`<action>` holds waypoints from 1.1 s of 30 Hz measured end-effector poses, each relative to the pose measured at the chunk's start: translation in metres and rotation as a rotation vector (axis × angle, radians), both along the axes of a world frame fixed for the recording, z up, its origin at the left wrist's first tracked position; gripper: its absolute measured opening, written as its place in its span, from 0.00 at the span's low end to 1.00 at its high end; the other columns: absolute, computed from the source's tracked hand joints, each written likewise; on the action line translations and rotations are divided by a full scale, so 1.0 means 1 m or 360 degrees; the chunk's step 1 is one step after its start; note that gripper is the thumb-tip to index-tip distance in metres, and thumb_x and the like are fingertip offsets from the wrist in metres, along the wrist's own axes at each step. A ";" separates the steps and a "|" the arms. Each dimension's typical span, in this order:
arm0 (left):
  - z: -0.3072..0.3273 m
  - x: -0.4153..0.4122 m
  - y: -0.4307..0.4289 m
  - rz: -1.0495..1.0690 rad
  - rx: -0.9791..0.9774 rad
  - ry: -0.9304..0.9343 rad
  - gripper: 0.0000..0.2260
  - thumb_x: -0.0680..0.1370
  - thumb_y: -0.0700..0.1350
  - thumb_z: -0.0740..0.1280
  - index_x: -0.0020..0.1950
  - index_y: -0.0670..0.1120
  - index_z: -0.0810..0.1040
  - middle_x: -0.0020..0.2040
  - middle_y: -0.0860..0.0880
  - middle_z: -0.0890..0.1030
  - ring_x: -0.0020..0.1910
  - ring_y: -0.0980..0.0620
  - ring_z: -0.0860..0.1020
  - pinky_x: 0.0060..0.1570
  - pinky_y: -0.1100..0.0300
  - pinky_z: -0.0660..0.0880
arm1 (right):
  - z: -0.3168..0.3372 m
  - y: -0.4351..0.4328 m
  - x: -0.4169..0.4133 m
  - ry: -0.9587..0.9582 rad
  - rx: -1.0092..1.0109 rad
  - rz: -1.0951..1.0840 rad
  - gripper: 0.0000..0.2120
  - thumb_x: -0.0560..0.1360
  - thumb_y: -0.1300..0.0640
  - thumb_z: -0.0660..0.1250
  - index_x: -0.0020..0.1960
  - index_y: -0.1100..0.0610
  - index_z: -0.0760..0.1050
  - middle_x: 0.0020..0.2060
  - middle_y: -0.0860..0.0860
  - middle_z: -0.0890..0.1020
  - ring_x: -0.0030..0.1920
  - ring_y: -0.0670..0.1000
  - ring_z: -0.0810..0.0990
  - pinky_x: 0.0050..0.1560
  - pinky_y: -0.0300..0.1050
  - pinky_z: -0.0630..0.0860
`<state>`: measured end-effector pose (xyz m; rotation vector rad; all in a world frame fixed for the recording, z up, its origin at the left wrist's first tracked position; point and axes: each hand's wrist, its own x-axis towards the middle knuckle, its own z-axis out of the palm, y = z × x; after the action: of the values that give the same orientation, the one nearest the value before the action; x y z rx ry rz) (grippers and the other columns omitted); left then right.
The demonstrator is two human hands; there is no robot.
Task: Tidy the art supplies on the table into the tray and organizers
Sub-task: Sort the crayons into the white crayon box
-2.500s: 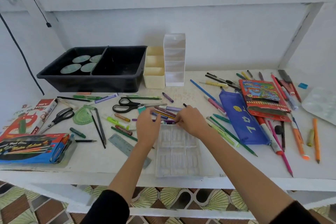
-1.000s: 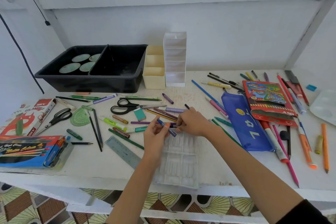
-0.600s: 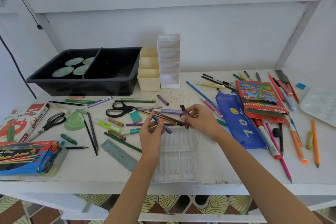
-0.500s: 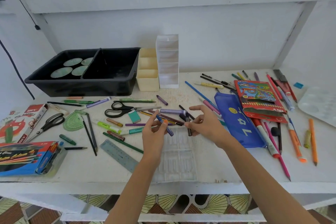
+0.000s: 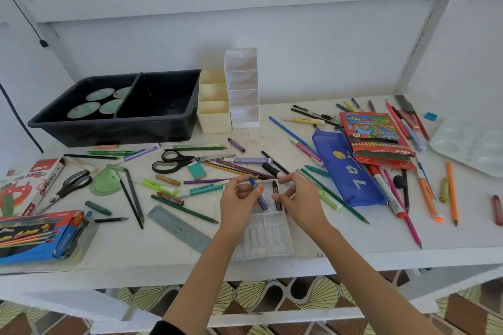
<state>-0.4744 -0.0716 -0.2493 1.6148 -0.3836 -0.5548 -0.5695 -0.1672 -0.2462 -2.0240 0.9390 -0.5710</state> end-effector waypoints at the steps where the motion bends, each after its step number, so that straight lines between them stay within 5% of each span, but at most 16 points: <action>1: 0.000 0.001 0.000 -0.0001 0.0007 -0.0006 0.15 0.74 0.39 0.70 0.60 0.44 0.75 0.46 0.47 0.80 0.45 0.53 0.80 0.44 0.62 0.79 | -0.003 0.002 -0.003 -0.0007 -0.0048 0.0003 0.13 0.71 0.60 0.73 0.53 0.55 0.75 0.41 0.54 0.80 0.36 0.48 0.76 0.39 0.38 0.73; 6: 0.008 -0.002 -0.008 -0.0071 0.0064 -0.0221 0.13 0.74 0.37 0.70 0.58 0.45 0.77 0.41 0.50 0.77 0.40 0.57 0.77 0.39 0.67 0.78 | -0.007 0.008 -0.012 -0.0112 0.0087 -0.0098 0.10 0.70 0.63 0.73 0.51 0.58 0.78 0.28 0.46 0.75 0.28 0.40 0.72 0.33 0.27 0.69; 12: 0.006 -0.014 -0.019 -0.0208 0.0282 -0.0639 0.13 0.73 0.35 0.70 0.57 0.41 0.77 0.46 0.46 0.77 0.38 0.61 0.73 0.36 0.76 0.71 | -0.012 0.007 -0.015 -0.0204 0.0135 -0.0123 0.07 0.70 0.60 0.73 0.49 0.57 0.81 0.28 0.48 0.77 0.27 0.40 0.74 0.31 0.28 0.70; 16: -0.001 -0.021 -0.009 -0.0142 0.0251 -0.0975 0.07 0.77 0.39 0.66 0.54 0.45 0.78 0.51 0.49 0.75 0.47 0.56 0.73 0.45 0.73 0.68 | -0.016 0.006 -0.018 -0.0254 0.0142 -0.0117 0.07 0.71 0.59 0.73 0.49 0.56 0.81 0.29 0.49 0.79 0.29 0.41 0.74 0.32 0.30 0.71; 21: -0.015 -0.014 0.008 -0.0535 0.0606 -0.1292 0.17 0.81 0.51 0.58 0.68 0.50 0.72 0.69 0.54 0.71 0.73 0.56 0.59 0.69 0.58 0.55 | -0.018 0.006 -0.017 -0.0294 0.0122 -0.0123 0.07 0.71 0.59 0.73 0.49 0.56 0.82 0.29 0.49 0.79 0.30 0.39 0.75 0.33 0.29 0.71; 25: -0.015 -0.018 0.011 -0.0619 0.0769 -0.1428 0.19 0.82 0.52 0.54 0.73 0.52 0.64 0.74 0.57 0.60 0.75 0.60 0.47 0.69 0.61 0.49 | -0.018 0.006 -0.016 -0.0315 0.0153 -0.0137 0.07 0.71 0.61 0.73 0.48 0.57 0.83 0.29 0.46 0.79 0.29 0.37 0.75 0.33 0.29 0.71; 33: -0.022 -0.017 0.011 -0.0670 0.0738 -0.1511 0.19 0.83 0.49 0.52 0.74 0.51 0.61 0.75 0.56 0.57 0.73 0.61 0.44 0.71 0.64 0.42 | -0.014 0.005 -0.013 -0.0155 0.0036 -0.0089 0.06 0.71 0.61 0.72 0.49 0.58 0.81 0.29 0.45 0.77 0.29 0.40 0.74 0.34 0.27 0.69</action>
<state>-0.4919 -0.0602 -0.2710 2.2026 -1.4015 -0.1392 -0.5827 -0.1624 -0.2605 -1.9371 0.9420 -0.6805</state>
